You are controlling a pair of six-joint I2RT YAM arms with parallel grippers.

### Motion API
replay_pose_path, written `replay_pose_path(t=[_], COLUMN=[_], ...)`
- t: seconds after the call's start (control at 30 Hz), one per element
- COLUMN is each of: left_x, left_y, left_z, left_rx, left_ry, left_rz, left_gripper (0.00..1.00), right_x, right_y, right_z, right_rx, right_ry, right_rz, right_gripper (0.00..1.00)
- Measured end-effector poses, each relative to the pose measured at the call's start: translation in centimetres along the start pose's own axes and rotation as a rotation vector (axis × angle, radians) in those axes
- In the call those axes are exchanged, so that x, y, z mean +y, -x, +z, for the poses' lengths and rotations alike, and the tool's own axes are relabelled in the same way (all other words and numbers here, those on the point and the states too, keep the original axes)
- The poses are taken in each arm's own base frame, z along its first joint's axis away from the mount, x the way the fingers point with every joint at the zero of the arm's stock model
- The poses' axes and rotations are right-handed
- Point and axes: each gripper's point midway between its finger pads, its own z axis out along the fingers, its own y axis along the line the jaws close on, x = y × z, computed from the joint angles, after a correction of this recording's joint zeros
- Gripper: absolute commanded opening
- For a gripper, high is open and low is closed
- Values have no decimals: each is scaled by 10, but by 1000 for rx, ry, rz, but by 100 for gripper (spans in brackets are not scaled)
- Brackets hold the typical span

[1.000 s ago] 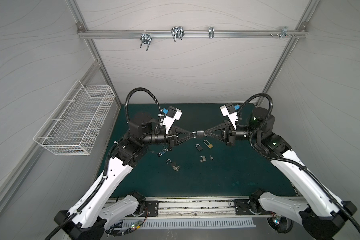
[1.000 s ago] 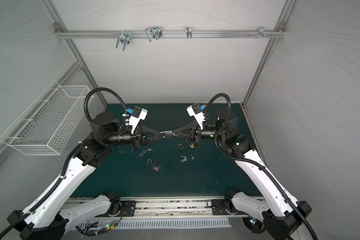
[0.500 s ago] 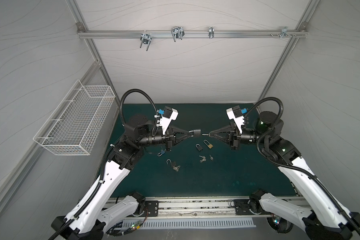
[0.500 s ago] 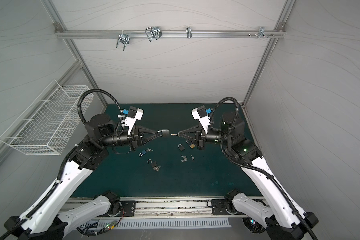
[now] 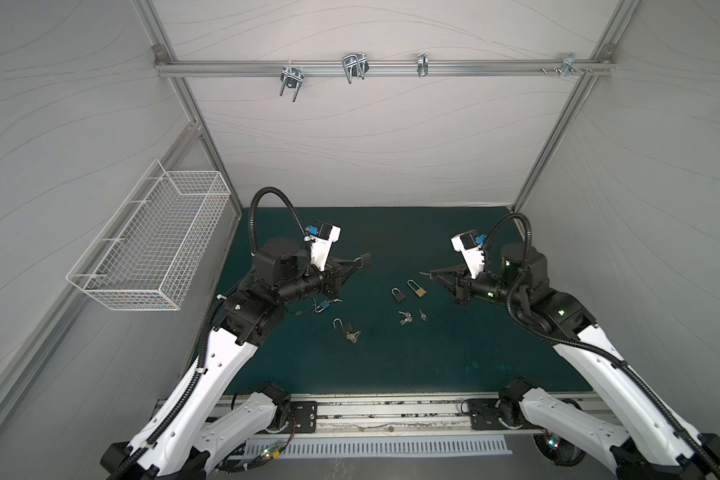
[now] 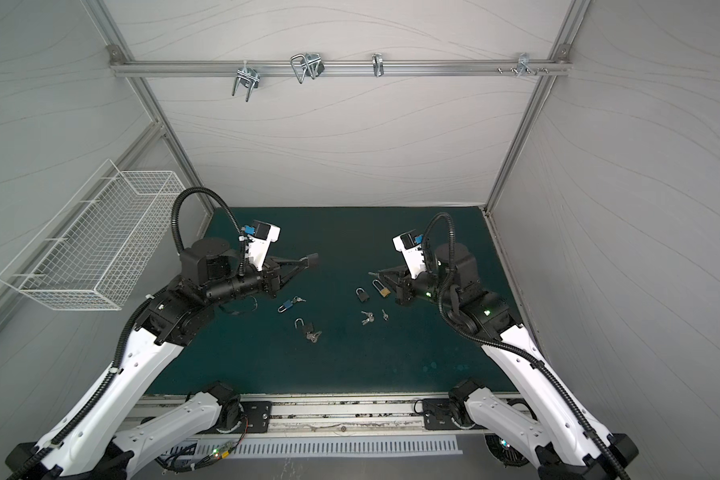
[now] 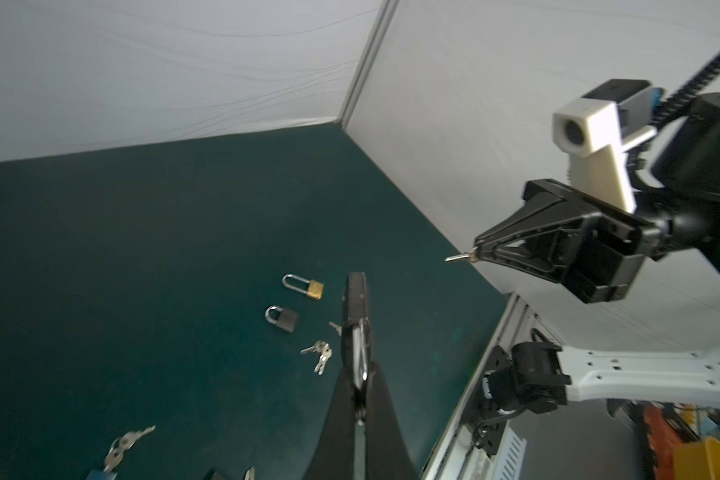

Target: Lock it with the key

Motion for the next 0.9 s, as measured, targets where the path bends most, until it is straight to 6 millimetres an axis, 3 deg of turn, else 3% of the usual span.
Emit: replay_pose_path(t=[0.27, 0.47, 0.63, 0.7, 0.9], left_x=[45, 68, 85, 90, 103], left_y=[-50, -94, -133, -139, -126], left_z=[15, 33, 38, 36, 21], left_rx=[79, 131, 166, 163, 73], left_ry=[157, 198, 243, 265, 312], left_rz=[-117, -252, -338, -353, -393], left_gripper=[0, 0, 0, 0, 0], right_x=[-55, -74, -54, -44, -15], right_y=[-68, -99, -137, -149, -182], right_z=[24, 38, 65, 75, 110], right_rx=[118, 165, 282, 315, 399], right_ry=[-200, -271, -265, -246, -193], right_rz=[144, 214, 172, 161, 161], right_gripper=[0, 0, 0, 0, 0])
